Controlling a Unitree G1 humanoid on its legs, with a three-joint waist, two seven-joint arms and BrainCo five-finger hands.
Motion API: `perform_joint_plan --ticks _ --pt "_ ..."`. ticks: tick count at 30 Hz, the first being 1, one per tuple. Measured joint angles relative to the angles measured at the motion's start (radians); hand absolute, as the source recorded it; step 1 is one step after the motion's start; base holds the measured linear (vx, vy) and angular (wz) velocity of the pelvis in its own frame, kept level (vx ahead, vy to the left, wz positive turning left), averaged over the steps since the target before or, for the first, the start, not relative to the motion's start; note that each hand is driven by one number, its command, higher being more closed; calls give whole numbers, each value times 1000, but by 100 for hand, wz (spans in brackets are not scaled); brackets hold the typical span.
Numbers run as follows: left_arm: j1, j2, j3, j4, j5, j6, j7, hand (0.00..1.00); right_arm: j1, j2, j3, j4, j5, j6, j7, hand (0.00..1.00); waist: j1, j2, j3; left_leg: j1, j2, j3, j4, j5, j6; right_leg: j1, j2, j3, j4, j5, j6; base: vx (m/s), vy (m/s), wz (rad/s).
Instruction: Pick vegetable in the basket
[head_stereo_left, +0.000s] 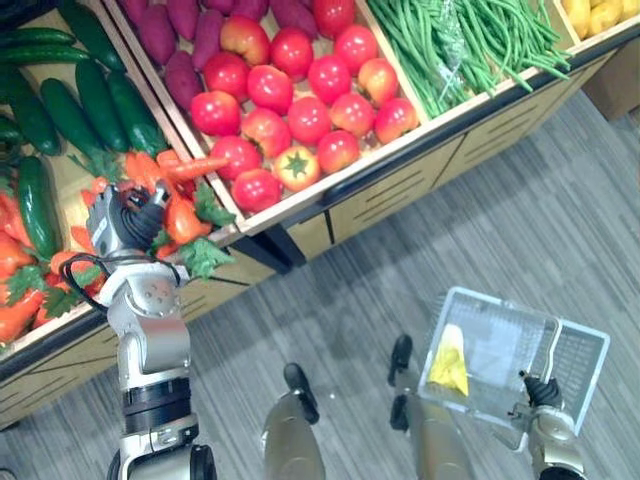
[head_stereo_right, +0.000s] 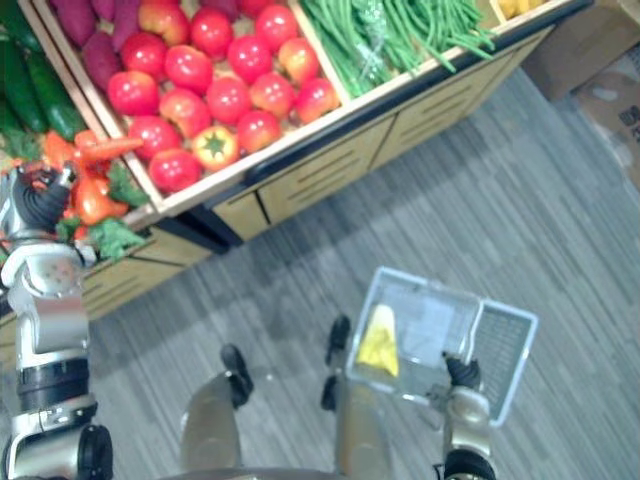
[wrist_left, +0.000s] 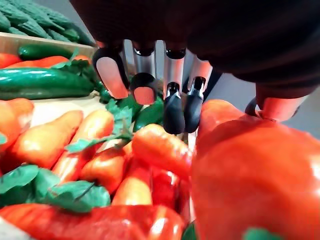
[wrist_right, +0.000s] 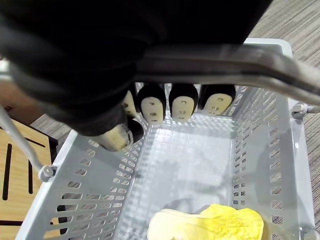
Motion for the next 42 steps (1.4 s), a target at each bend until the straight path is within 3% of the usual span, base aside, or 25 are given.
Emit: perform_joint_plan --ticks 10,14,20,22,23,25,29,35,39,40,42 --pt "-7 3 -30 -59 1 -15 35 100 28 1 -13 26 -4 0 6 100 12 5 -40 38 -15 -17 -12 4 2 49 -5 -8 -5 -1 -1 -9 -2 4" --pt "7 24 -76 -67 3 -48 45 100 28 -2 -13 32 -6 0 6 100 12 2 -49 44 -40 -30 -32 18 9 57 -16 -14 -5 -1 -1 -35 0 12" --pt "114 157 -159 -129 3 -147 46 100 16 -59 15 16 -53 8 15 100 6 0 -50 79 -45 -21 -4 -1 13 88 -21 7 -1 -1 -1 -16 12 -6" --pt "183 209 -179 -178 3 -215 44 100 1 -141 60 -17 -123 9 30 100 -6 -1 -51 104 -45 0 17 -20 17 102 -22 33 -2 4 -3 -23 30 -26" --pt "202 218 -189 -186 3 -226 43 100 -4 -165 76 -26 -135 9 36 100 -11 -1 -52 114 -45 4 22 -27 17 108 -21 42 -3 5 -2 -15 42 -36" --pt "250 227 -224 -223 -8 -296 25 100 -20 -268 139 -66 -177 -2 48 100 -20 -1 -54 145 -43 32 44 -56 18 126 -20 80 -13 12 8 -26 43 -43" --pt "313 233 -289 -255 -40 -375 -5 100 -93 -387 243 -92 -198 -11 84 100 -48 0 -59 190 -37 99 92 -111 23 141 -17 161 -38 40 23 -35 40 -56" --pt "350 233 -361 -281 -90 -444 -46 100 -165 -475 401 -143 -196 -41 151 100 -74 9 -64 256 -18 222 173 -197 31 144 1 308 -76 89 48 -44 56 -73" --pt "349 230 -396 -281 -119 -449 -60 100 -166 -480 429 -162 -196 -40 170 100 -95 11 -66 272 -13 255 199 -224 34 145 4 343 -86 100 50 -23 34 -30" --pt "348 229 -397 -280 -121 -449 -67 0 -164 -480 440 -176 -193 -40 173 100 -100 11 -66 273 -10 258 202 -227 34 145 4 348 -89 102 47 -14 17 -10" --pt "348 225 -410 -280 -122 -448 -72 0 -159 -480 440 -178 -193 -39 173 100 -100 14 -67 274 -10 262 204 -230 34 146 3 349 -92 101 45 -4 2 -4"
